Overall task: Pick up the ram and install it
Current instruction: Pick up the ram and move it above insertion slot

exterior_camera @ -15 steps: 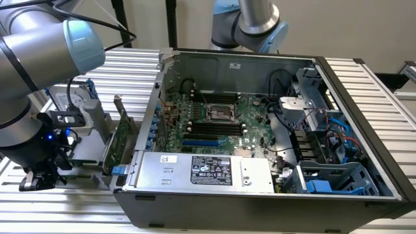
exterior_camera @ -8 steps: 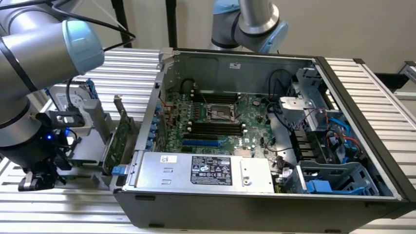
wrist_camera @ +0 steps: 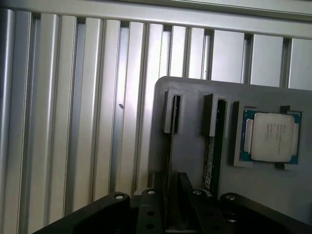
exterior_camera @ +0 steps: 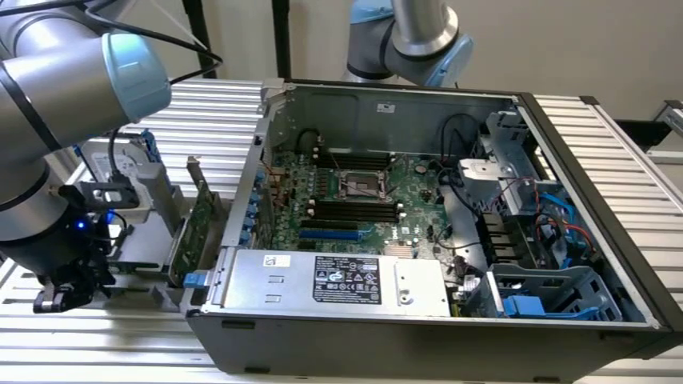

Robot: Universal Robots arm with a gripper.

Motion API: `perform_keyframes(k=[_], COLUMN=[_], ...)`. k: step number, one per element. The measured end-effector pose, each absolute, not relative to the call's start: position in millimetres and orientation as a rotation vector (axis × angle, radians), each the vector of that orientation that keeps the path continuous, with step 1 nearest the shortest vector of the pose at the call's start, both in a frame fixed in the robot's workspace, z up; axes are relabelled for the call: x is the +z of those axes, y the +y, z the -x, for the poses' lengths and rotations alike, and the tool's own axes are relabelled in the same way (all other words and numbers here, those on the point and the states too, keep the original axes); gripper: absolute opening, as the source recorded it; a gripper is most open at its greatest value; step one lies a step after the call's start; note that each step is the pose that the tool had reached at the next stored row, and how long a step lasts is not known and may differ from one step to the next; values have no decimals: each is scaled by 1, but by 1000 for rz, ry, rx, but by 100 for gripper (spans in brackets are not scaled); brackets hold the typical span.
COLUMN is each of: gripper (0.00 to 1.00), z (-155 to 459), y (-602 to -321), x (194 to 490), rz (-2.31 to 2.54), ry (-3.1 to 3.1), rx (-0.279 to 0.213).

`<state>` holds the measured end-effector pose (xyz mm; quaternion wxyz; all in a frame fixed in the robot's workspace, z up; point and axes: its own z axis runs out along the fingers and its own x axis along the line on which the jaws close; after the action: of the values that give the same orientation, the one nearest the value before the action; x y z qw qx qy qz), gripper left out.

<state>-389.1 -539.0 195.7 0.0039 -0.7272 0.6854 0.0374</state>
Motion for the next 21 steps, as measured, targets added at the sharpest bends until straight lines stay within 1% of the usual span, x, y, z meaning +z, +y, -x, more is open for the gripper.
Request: perform_keyframes(k=[21], gripper=[0], z=[389], y=[-539], x=[196], rz=[2249], ry=[2179], rx=[117])
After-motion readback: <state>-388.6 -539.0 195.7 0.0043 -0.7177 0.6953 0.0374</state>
